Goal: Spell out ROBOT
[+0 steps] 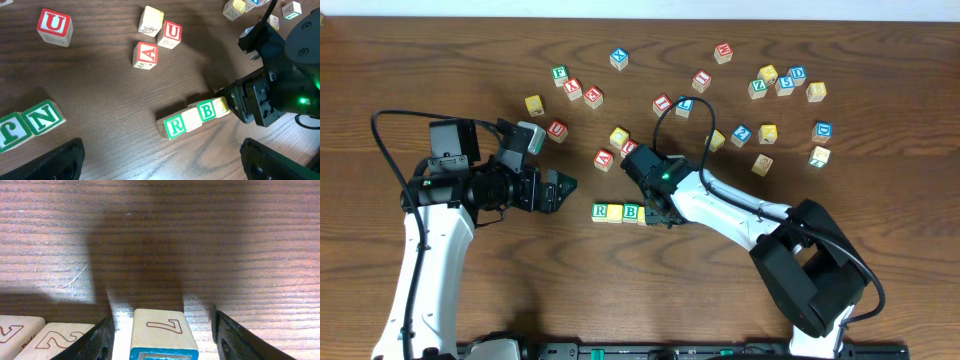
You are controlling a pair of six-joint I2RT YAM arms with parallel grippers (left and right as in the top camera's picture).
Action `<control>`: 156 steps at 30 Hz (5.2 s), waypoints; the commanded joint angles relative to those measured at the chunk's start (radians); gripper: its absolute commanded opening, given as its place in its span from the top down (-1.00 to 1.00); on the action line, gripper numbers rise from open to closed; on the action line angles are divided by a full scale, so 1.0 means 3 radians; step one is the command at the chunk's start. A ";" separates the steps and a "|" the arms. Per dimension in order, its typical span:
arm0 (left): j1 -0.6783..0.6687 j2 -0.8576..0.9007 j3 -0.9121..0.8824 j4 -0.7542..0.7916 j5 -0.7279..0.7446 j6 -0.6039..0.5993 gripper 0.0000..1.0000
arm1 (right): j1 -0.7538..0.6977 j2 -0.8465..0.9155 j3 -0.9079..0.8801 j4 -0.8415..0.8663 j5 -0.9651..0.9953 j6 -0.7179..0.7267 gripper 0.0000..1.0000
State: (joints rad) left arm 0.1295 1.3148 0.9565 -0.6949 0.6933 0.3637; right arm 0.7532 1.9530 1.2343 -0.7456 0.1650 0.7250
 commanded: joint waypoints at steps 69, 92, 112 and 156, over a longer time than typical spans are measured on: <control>0.0017 -0.0018 0.0033 0.0000 0.0006 0.0031 -0.96 | -0.0135 -0.0245 0.0308 -0.0422 0.0178 0.0075 0.97; 0.0017 -0.0018 0.0033 0.0000 0.0006 0.0031 -0.96 | -0.0104 -0.0206 0.0132 -0.0210 0.0230 0.0137 0.97; 0.0017 -0.0018 0.0033 0.0000 0.0006 0.0031 -0.95 | -0.0104 -0.0206 -0.0001 -0.0038 0.0050 0.0139 0.97; 0.0017 -0.0018 0.0033 0.0000 0.0006 0.0031 -0.95 | -0.0134 -0.0207 0.0000 -0.0716 -0.0074 0.0359 0.97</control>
State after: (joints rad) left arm 0.1295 1.3148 0.9565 -0.6949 0.6933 0.3637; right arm 0.6960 1.8969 1.2400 -0.9390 0.1577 0.7937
